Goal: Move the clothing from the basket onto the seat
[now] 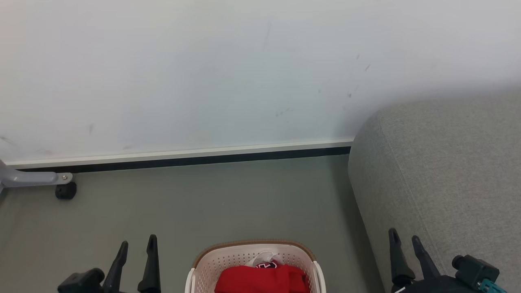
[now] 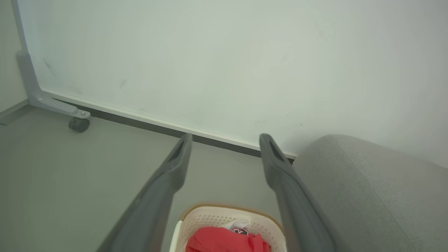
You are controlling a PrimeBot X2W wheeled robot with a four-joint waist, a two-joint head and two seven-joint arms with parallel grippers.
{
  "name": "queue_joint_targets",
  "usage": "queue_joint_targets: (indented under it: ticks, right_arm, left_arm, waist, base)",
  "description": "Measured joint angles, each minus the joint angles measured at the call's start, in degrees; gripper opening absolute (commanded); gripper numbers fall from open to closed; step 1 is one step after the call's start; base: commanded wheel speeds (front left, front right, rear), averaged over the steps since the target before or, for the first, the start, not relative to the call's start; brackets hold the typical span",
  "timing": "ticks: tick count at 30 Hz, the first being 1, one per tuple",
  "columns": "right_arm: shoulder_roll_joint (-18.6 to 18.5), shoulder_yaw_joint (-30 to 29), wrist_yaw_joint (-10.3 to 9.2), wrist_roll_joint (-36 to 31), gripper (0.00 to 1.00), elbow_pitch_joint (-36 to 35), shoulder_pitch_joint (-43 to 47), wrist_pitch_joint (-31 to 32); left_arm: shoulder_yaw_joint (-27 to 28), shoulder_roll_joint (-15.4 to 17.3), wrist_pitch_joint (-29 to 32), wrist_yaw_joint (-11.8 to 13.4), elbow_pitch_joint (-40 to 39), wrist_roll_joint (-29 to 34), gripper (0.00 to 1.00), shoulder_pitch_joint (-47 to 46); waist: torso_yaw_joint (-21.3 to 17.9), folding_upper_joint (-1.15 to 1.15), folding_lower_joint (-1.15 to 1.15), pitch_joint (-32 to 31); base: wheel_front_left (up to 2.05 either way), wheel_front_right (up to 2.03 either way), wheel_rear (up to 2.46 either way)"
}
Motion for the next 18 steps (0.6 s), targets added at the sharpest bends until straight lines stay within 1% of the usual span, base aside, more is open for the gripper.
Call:
queue_joint_targets:
  ticks: [3, 4, 8, 16, 18]
  right_arm:
    - [-0.1, 0.5, -0.09, -2.3, 1.0, -0.2, 0.0, -0.7]
    - [-0.2, 0.7, -0.51, -3.0, 1.0, -0.2, 0.1, -0.9]
    - [-0.3, 1.6, -1.01, -5.7, 1.0, -0.4, 0.4, -1.5]
    - [-0.7, 3.3, -1.55, -10.7, 1.0, -0.8, 1.2, -3.0]
    - [-0.8, 3.9, -1.8, -13.1, 1.0, -1.0, 1.3, -3.6]
  left_arm:
    - [-0.4, 0.0, -0.6, 0.5, -0.1, 2.5, 1.0, 0.3]
    - [-0.5, 0.1, -0.9, 0.5, -0.2, 3.1, 1.0, 0.4]
    - [-0.8, 0.1, -1.5, 1.0, -0.4, 5.9, 1.0, 1.3]
    - [-1.4, 0.3, -3.2, 2.0, -0.9, 10.7, 1.0, 2.1]
    - [-1.6, 0.3, -3.6, 2.4, -1.1, 12.9, 1.0, 2.3]
  waist:
    - [0.0, 0.0, 0.0, -0.1]
    - [-0.1, 0.0, 0.0, -0.1]
    - [-0.1, 0.0, 0.0, -0.2]
    - [-0.2, 0.0, 0.0, -0.3]
    - [-0.2, 0.0, 0.0, -0.3]
  base:
    - [0.0, 0.0, 0.0]
    - [0.0, 0.0, 0.0]
    - [0.0, 0.0, 0.0]
    - [0.0, 0.0, 0.0]
    - [0.0, 0.0, 0.0]
